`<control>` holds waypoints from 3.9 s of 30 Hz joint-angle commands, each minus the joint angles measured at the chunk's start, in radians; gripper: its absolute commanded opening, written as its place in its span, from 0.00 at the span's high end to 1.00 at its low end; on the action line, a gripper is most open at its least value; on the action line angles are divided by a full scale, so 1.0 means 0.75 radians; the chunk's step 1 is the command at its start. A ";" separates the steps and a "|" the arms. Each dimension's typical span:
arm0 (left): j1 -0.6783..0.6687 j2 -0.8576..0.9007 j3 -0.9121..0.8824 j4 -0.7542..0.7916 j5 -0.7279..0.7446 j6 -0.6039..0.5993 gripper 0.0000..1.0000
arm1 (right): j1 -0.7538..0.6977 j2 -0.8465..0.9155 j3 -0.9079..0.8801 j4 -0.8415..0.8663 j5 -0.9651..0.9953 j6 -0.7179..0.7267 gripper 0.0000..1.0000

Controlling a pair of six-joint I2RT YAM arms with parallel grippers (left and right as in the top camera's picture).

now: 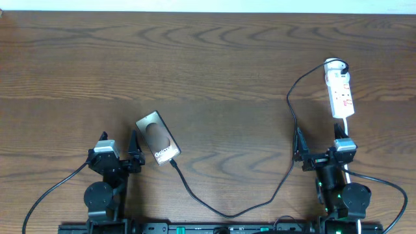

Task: Plug charger to phone and switch on socket

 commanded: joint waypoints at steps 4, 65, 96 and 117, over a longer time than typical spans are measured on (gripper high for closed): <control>0.007 -0.009 -0.030 -0.038 -0.003 -0.007 0.24 | -0.011 -0.130 -0.003 -0.194 0.056 -0.033 0.01; 0.007 -0.009 -0.030 -0.038 -0.003 -0.007 0.24 | -0.014 -0.131 -0.002 -0.200 0.109 -0.097 0.00; 0.007 -0.009 -0.030 -0.038 -0.003 -0.007 0.24 | -0.014 -0.131 -0.002 -0.200 0.109 -0.097 0.01; 0.007 -0.009 -0.030 -0.038 -0.003 -0.007 0.24 | -0.014 -0.130 -0.002 -0.200 0.109 -0.097 0.01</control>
